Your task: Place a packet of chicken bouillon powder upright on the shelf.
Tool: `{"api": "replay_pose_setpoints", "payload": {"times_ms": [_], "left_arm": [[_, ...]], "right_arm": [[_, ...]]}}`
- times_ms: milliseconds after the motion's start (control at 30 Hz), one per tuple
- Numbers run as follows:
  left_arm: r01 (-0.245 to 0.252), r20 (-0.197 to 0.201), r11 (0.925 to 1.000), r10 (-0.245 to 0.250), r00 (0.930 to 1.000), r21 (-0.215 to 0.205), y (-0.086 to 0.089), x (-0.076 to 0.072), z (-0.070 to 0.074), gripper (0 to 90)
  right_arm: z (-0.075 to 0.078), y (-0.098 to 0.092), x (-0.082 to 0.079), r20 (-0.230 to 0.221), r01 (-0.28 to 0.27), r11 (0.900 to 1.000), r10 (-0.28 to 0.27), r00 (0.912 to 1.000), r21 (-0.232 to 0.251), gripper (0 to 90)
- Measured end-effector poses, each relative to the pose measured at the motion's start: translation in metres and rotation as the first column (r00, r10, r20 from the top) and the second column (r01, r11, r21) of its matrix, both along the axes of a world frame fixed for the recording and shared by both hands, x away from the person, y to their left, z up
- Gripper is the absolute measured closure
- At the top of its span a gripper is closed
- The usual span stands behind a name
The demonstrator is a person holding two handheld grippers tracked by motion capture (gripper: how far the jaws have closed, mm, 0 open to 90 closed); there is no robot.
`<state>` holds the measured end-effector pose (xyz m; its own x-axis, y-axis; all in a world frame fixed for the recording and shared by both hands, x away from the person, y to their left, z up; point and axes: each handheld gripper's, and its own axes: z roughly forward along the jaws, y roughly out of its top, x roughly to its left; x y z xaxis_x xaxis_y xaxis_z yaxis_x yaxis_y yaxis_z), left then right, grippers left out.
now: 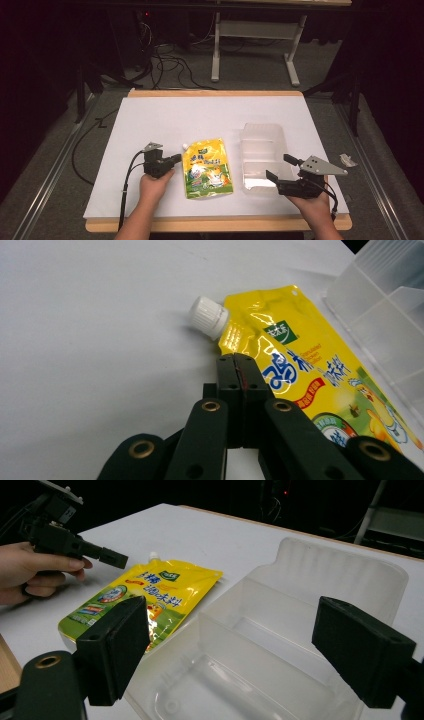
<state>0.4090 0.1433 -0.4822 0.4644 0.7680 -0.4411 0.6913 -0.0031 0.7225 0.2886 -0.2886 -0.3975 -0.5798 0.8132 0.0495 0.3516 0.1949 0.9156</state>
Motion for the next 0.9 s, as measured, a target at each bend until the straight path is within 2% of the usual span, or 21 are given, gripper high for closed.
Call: {"api": "replay_pose_setpoints", "payload": {"times_ms": [133,167,200,333,400,500,567,667,833,900], "left_arm": [[-0.011,-0.047,0.9984,0.009,0.9989,-0.055,0.003,0.006,-0.003,90.0],[-0.014,-0.057,0.9973,0.009,0.9983,-0.072,0.005,0.007,-0.004,84.2],[-0.015,-0.065,0.9962,0.009,0.9978,-0.086,0.006,0.008,-0.004,82.7],[-0.018,-0.09,0.9964,0.01,0.9959,-0.083,0.009,0.013,-0.005,74.9],[-0.01,-0.12,0.9948,-0.002,0.9928,-0.101,0.009,0.015,-0.008,67.5],[0.005,-0.129,0.9938,-0.02,0.9914,-0.111,0.008,0.015,-0.008,62.7],[0.012,-0.15,0.9924,-0.03,0.9883,-0.123,0.009,0.017,-0.009,60.2],[0.013,-0.178,0.9875,-0.041,0.9832,-0.157,0.012,0.02,-0.01,58.9],[0.001,-0.214,0.973,-0.052,0.9754,-0.231,0.015,0.027,-0.015,59.4],[-0.003,-0.221,0.9712,-0.051,0.9739,-0.238,0.015,0.027,-0.016,60.8]], "right_arm": [[-0.001,0.001,0.002,-0.01,0.0,1.0,0.0,0.9999,-0.003,15.7],[-0.002,0.002,0.002,-0.008,-0.002,1.0,0.002,1.0,-0.007,15.7],[-0.002,0.002,0.003,-0.012,-0.004,1.0,0.004,0.9999,-0.008,15.7],[-0.002,0.004,0.003,-0.012,-0.011,1.0,0.011,0.9999,-0.016,15.7],[-0.002,0.004,0.002,-0.011,-0.012,1.0,0.012,0.9999,-0.016,15.7],[-0.002,0.002,0.002,-0.01,-0.012,1.0,0.012,0.9999,-0.016,15.7],[-0.002,0.002,0.002,-0.007,-0.011,1.0,0.011,0.9999,-0.019,15.8],[-0.002,0.002,0.002,-0.011,-0.013,1.0,0.013,0.9999,-0.017,15.8],[-0.002,0.003,0.001,-0.009,-0.017,1.0,0.017,0.9998,-0.025,15.8],[-0.003,0.003,0.002,-0.01,-0.018,1.0,0.018,0.9998,-0.022,15.8]]}}
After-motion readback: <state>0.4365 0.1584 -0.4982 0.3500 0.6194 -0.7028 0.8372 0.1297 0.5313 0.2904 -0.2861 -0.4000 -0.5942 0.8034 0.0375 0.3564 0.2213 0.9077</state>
